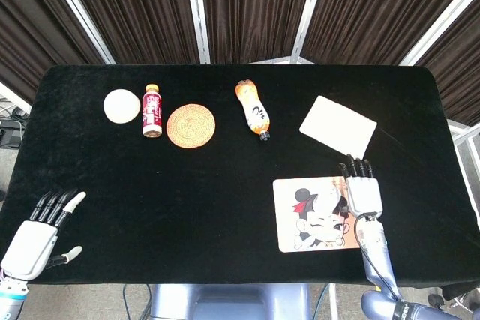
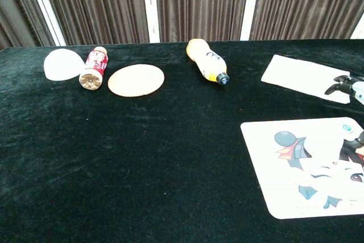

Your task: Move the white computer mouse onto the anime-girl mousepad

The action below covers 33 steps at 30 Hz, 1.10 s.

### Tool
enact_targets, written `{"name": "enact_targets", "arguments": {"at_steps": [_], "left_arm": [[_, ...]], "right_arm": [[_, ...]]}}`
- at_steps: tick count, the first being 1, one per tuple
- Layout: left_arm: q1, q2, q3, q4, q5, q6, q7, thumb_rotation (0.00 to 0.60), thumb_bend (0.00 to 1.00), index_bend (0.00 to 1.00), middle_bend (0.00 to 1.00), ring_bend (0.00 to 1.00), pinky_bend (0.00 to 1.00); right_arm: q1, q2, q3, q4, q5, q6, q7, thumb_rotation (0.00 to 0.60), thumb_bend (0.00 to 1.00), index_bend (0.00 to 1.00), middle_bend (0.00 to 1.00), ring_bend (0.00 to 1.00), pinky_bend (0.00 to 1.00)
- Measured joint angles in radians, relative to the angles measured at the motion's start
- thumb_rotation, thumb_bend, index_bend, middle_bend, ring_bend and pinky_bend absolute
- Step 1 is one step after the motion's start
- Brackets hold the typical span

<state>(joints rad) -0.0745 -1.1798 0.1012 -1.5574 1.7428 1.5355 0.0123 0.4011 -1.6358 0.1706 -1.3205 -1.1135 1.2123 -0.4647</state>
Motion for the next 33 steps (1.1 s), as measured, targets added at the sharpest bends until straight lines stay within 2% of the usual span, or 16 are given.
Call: {"name": "enact_targets", "arguments": {"at_steps": [14, 24, 28, 33], "left_arm": [[0.0, 0.0, -0.002, -0.001, -0.003, -0.001, -0.003, 0.6, 0.12, 0.0, 0.0, 0.0, 0.0], [0.002, -0.007, -0.012, 0.01, -0.018, 0.003, -0.005, 0.6, 0.12, 0.0, 0.0, 0.0, 0.0], [0.007, -0.018, -0.02, 0.017, -0.026, 0.014, 0.001, 0.6, 0.12, 0.0, 0.0, 0.0, 0.0], [0.02, -0.041, -0.033, 0.033, -0.042, 0.036, 0.019, 0.6, 0.12, 0.0, 0.0, 0.0, 0.0]], "right_arm": [[0.018, -0.026, -0.008, 0.041, -0.072, 0.001, 0.06, 0.6, 0.0, 0.15, 0.0, 0.0, 0.0], [-0.01, 0.013, 0.004, 0.014, -0.127, 0.105, 0.079, 0.6, 0.0, 0.15, 0.0, 0.0, 0.0], [-0.052, 0.062, -0.029, -0.026, -0.179, 0.159, 0.105, 0.6, 0.0, 0.15, 0.0, 0.0, 0.0], [-0.129, 0.141, -0.105, -0.09, -0.252, 0.222, 0.187, 0.6, 0.0, 0.14, 0.0, 0.0, 0.0]]}}
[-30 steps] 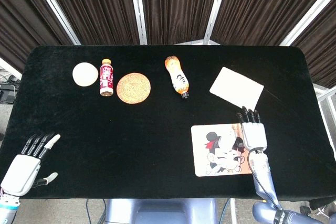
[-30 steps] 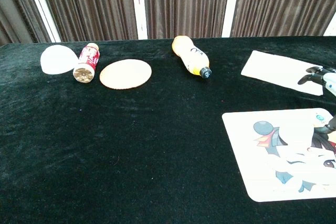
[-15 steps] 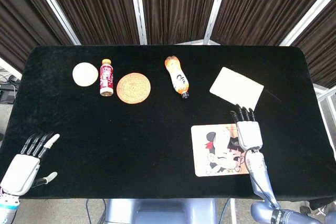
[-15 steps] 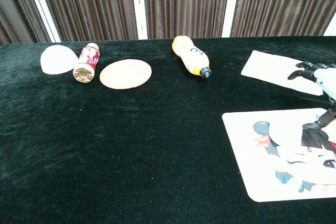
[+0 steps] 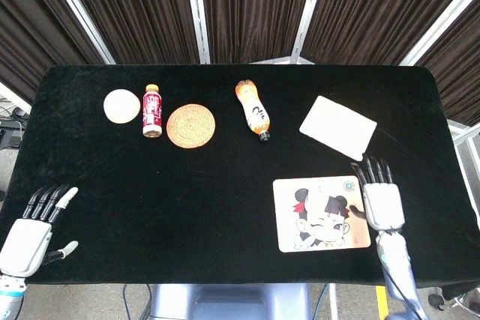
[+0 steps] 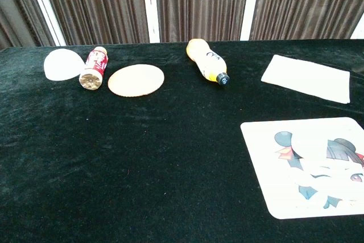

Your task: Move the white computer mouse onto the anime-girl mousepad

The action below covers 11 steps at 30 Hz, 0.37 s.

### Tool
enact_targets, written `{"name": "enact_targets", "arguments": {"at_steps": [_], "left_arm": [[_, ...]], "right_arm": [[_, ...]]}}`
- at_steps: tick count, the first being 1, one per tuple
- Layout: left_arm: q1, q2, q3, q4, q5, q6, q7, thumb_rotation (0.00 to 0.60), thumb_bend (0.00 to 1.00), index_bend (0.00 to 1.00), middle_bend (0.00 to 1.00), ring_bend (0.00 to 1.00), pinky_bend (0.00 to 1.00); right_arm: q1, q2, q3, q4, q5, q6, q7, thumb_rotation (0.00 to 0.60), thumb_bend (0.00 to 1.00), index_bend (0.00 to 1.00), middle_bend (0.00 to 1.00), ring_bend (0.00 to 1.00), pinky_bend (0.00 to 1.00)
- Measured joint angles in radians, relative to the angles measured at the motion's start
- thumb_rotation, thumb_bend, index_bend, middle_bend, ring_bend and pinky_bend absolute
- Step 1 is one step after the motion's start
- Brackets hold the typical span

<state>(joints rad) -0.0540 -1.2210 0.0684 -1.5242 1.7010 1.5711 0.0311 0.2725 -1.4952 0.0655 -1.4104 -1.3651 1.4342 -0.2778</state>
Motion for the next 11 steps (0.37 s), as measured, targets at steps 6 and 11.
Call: {"name": "enact_targets", "arguments": {"at_steps": [6, 11], "left_arm": [[0.02, -0.014, 0.001, 0.01, -0.018, 0.012, -0.001, 0.6, 0.11, 0.0, 0.0, 0.0, 0.0], [0.034, -0.016, 0.016, 0.017, -0.016, 0.015, -0.007, 0.6, 0.11, 0.0, 0.0, 0.0, 0.0]], "right_arm": [[-0.093, 0.071, -0.092, -0.03, -0.125, 0.11, 0.123, 0.6, 0.0, 0.12, 0.0, 0.0, 0.0], [-0.157, 0.1, -0.147, -0.026, -0.199, 0.176, 0.185, 0.6, 0.0, 0.12, 0.0, 0.0, 0.0]]}}
